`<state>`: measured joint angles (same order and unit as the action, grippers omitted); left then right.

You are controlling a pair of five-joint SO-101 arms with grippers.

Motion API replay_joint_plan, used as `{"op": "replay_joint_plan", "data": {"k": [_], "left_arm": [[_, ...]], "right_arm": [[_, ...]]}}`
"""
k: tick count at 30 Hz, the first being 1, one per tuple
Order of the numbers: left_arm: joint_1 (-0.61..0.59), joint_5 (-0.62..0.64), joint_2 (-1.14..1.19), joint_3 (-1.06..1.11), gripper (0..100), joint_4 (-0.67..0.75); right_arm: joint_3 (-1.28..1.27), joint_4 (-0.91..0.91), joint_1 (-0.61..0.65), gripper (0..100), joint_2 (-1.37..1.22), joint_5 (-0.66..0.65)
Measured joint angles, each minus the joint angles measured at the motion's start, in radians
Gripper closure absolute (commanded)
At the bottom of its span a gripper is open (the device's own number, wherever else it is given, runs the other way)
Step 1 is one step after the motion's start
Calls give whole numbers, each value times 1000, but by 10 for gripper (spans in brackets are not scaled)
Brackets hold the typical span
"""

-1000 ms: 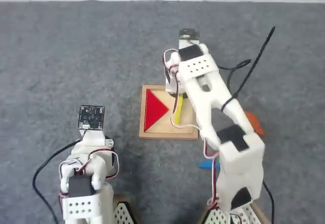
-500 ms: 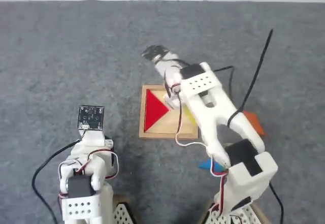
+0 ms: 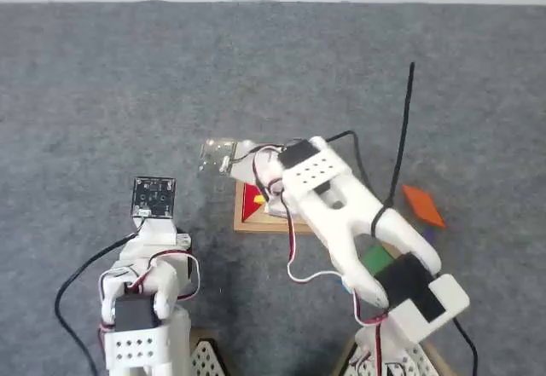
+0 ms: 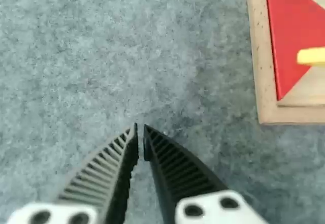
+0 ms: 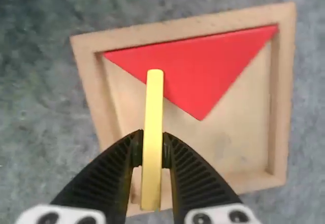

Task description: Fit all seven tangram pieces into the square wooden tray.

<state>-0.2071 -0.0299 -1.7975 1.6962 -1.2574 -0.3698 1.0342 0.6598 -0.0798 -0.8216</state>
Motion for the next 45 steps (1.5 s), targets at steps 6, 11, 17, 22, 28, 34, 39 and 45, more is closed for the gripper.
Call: {"op": "replay_joint_plan", "data": {"k": [6, 11, 17, 22, 28, 34, 39, 45], "left_arm": [[0, 0, 0, 0, 982, 0], [0, 0, 0, 0, 982, 0], [0, 0, 0, 0, 982, 0], [0, 0, 0, 0, 982, 0], [0, 0, 0, 0, 982, 0], [0, 0, 0, 0, 982, 0], [0, 0, 0, 0, 982, 0], [0, 0, 0, 0, 982, 0]], "right_arm": [[-2, 0, 54, 992, 5, 2], [-2, 12, 68, 992, 6, -8], [-2, 40, 72, 992, 6, -9], [-2, 58, 72, 992, 6, -40], [-46, 40, 72, 992, 21, -66], [-46, 37, 72, 992, 21, -66], [-46, 37, 72, 983, 21, -66], [-48, 37, 74, 887, 26, -66]]}}
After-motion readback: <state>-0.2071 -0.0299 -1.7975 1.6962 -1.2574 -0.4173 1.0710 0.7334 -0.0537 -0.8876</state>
